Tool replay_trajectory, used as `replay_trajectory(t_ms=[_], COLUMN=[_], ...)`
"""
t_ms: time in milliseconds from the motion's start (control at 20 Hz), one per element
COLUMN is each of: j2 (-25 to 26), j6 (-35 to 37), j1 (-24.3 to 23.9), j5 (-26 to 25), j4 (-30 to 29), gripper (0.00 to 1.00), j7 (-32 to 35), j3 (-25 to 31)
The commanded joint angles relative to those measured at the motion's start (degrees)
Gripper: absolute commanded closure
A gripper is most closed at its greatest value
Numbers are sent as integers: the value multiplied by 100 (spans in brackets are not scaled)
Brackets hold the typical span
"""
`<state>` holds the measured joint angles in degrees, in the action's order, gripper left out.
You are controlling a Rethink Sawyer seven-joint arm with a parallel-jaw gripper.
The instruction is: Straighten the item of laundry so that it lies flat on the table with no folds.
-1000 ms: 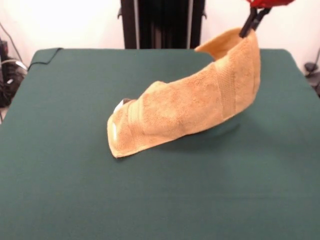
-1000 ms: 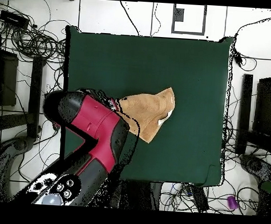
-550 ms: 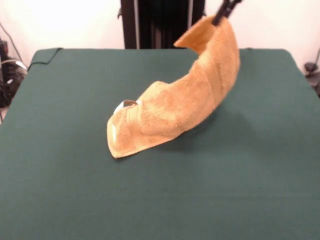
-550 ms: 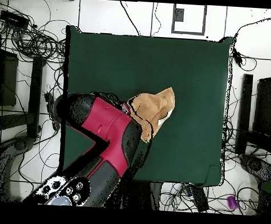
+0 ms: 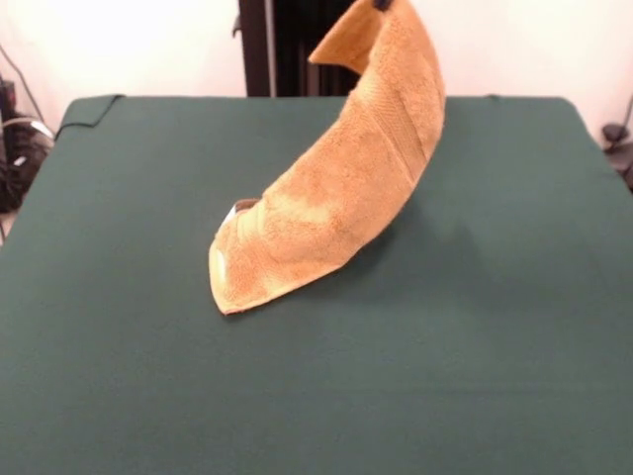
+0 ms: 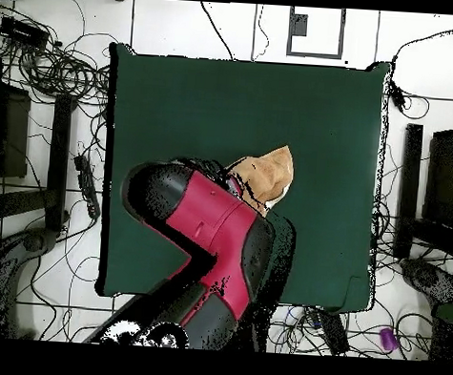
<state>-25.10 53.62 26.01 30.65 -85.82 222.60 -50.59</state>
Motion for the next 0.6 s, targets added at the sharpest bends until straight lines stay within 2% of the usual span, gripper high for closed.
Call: replay_trajectory(t_ms=[50,450,600], j2=[117,437,246], j6=[246,194,377], j1=[51,-67,-66], j5=[51,-5,-146], j4=[-237,94,53], gripper=[100,100,100], j7=[159,420,154], j3=[1099,1103,1099])
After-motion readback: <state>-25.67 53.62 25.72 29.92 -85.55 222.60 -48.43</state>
